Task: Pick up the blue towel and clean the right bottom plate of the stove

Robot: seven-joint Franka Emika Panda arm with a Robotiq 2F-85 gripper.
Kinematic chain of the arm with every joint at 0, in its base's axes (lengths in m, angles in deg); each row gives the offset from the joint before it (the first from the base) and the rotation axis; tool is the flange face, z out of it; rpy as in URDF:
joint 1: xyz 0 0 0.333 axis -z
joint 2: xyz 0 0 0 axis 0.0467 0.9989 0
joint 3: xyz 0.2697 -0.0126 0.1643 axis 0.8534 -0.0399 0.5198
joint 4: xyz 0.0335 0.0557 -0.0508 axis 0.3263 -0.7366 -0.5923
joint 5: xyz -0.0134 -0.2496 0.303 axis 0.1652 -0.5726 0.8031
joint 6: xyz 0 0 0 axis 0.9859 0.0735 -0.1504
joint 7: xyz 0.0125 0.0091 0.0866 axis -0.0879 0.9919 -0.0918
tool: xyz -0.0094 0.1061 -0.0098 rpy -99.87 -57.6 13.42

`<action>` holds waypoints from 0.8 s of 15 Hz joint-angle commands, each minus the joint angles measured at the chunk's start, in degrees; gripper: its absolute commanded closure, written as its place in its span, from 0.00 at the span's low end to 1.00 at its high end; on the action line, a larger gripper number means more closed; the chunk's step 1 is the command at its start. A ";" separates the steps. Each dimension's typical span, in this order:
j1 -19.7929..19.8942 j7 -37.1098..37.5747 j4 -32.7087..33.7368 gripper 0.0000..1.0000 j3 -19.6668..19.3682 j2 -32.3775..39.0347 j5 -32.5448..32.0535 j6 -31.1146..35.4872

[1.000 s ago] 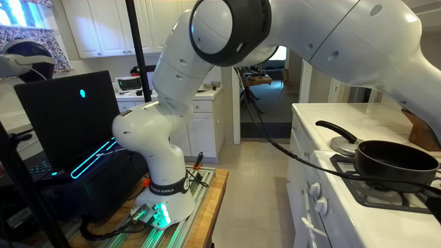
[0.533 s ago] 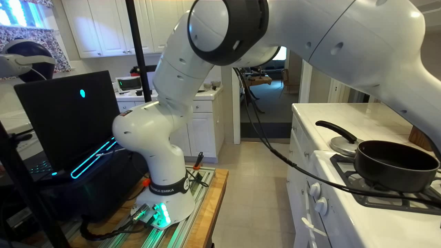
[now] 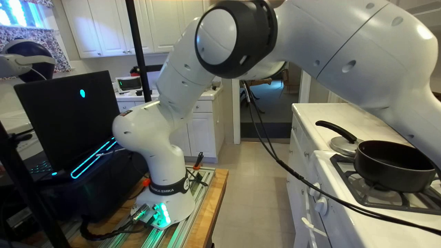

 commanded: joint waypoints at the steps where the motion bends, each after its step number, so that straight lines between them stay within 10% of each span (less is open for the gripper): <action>1: -0.25 4.18 3.85 0.99 -0.81 3.62 -0.96 4.72; 12: 0.37 15.48 6.84 0.99 1.32 6.81 7.33 16.58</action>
